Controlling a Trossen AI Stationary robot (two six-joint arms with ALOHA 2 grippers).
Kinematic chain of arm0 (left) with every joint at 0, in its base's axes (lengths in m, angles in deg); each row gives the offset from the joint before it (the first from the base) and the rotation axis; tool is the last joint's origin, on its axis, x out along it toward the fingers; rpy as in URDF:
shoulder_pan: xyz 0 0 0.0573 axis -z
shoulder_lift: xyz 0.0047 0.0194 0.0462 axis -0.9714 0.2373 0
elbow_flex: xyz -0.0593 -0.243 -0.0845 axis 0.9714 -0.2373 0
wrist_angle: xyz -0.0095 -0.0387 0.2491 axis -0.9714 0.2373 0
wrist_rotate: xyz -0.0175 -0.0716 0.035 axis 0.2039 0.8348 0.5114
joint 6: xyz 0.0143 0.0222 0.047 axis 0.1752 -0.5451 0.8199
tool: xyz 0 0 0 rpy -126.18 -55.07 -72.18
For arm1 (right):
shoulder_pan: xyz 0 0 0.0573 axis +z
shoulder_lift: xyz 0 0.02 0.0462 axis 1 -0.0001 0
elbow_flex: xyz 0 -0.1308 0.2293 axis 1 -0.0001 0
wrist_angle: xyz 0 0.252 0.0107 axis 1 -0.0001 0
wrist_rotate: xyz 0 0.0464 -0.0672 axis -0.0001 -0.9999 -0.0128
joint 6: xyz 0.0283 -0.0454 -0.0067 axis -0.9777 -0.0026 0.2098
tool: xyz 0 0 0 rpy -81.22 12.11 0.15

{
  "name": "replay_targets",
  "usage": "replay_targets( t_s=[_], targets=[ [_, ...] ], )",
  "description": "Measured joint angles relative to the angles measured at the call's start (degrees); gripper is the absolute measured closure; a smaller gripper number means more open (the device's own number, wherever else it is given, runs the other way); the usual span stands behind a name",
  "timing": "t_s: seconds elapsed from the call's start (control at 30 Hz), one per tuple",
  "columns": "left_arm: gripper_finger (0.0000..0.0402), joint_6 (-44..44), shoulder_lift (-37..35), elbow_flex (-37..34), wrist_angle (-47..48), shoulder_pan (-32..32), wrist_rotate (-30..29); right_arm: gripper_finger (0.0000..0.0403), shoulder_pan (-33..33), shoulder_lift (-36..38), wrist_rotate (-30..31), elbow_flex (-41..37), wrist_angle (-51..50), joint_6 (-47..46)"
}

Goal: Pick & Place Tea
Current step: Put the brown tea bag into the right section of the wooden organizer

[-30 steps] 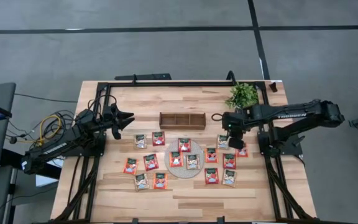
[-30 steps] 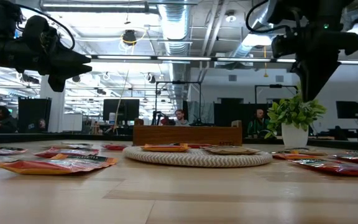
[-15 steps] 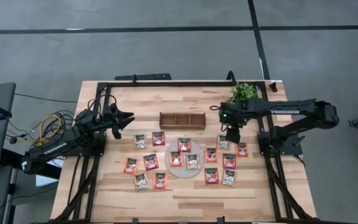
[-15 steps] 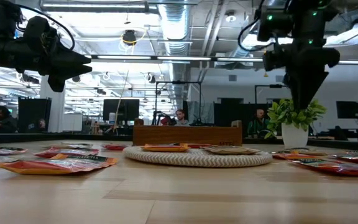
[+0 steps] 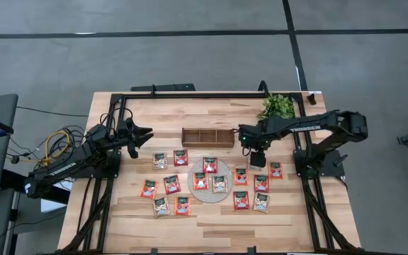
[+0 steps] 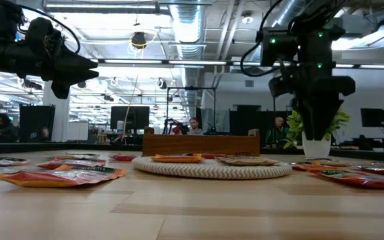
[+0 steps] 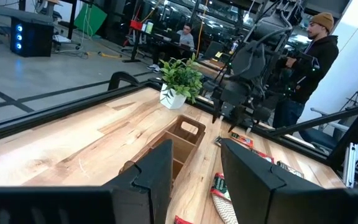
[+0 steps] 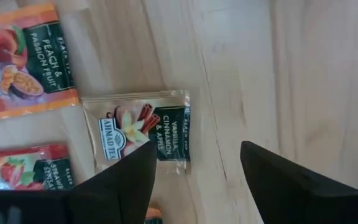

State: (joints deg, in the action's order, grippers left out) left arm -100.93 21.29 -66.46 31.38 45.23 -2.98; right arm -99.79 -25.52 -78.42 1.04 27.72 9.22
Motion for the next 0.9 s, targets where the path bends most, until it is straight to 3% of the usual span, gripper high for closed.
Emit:
replay_targets(
  t_s=[0.63, 0.9],
  targets=[
    [0.0273, 0.15, -0.01, 0.0, 0.07, 0.0, 0.01, 0.0191, -0.5, -0.77, 0.0, -9.24, 11.02, -1.62],
    [0.0273, 0.09, 0.0, 0.0, 0.09, 0.0, 0.01, 0.0191, -1.64, -0.66, -2.5, -9.72, 11.65, -2.75]
  ],
)
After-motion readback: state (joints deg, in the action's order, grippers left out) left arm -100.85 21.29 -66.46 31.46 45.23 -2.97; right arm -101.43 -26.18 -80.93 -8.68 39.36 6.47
